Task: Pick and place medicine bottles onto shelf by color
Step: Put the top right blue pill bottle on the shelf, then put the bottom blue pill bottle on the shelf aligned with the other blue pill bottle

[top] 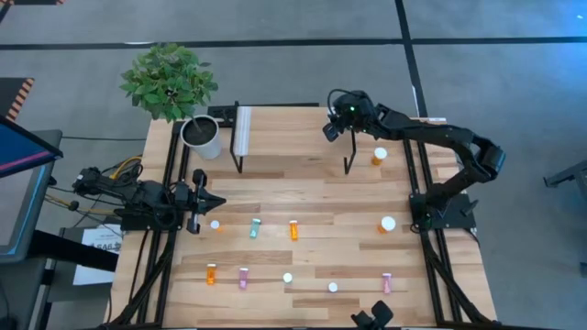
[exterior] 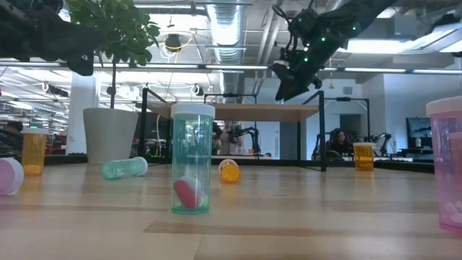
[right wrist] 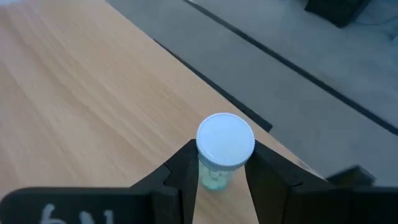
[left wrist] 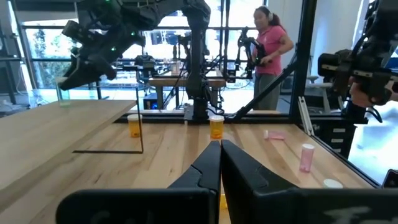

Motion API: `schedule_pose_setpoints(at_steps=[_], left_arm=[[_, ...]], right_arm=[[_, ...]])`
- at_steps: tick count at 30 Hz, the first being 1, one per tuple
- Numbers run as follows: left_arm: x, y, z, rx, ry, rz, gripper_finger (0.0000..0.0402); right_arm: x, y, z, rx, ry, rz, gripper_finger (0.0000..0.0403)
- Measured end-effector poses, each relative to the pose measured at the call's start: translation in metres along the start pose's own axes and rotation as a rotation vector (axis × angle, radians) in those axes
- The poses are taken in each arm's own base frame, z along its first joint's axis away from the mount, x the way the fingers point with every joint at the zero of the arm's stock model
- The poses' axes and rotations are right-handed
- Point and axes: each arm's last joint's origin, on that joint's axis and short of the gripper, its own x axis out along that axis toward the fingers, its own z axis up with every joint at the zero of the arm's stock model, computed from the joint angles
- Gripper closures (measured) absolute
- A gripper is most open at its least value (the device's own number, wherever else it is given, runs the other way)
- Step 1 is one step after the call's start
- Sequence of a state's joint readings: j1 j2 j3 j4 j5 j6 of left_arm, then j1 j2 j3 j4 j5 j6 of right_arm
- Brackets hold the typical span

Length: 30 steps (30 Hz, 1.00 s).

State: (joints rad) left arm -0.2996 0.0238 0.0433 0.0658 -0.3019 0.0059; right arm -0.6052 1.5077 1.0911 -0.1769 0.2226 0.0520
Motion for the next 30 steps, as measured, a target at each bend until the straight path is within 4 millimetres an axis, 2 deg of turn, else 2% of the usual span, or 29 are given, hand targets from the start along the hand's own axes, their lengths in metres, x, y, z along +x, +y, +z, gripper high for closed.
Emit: schedule_pose_setpoints(at_steps=[12,25,30], left_arm=[[0.0000,0.0000,-0.0003,0.000,0.003,0.001,0.0401],[0.0000,0.0000,-0.0003,-0.001,0.003,0.000,0.0401],[0.0000,0.0000,-0.0004,-0.001,0.004,0.000,0.0401]], right_arm=[[0.0008,-0.0021,-0.0007,0.002,0.007,-0.012,0.0249],[0.0008,-0.0018,-0.0007,0.002,0.005,-0.012,0.0172],[-0.0018,-0.0023,0.0000,0.009,0.001,-0.011,0.0163]])
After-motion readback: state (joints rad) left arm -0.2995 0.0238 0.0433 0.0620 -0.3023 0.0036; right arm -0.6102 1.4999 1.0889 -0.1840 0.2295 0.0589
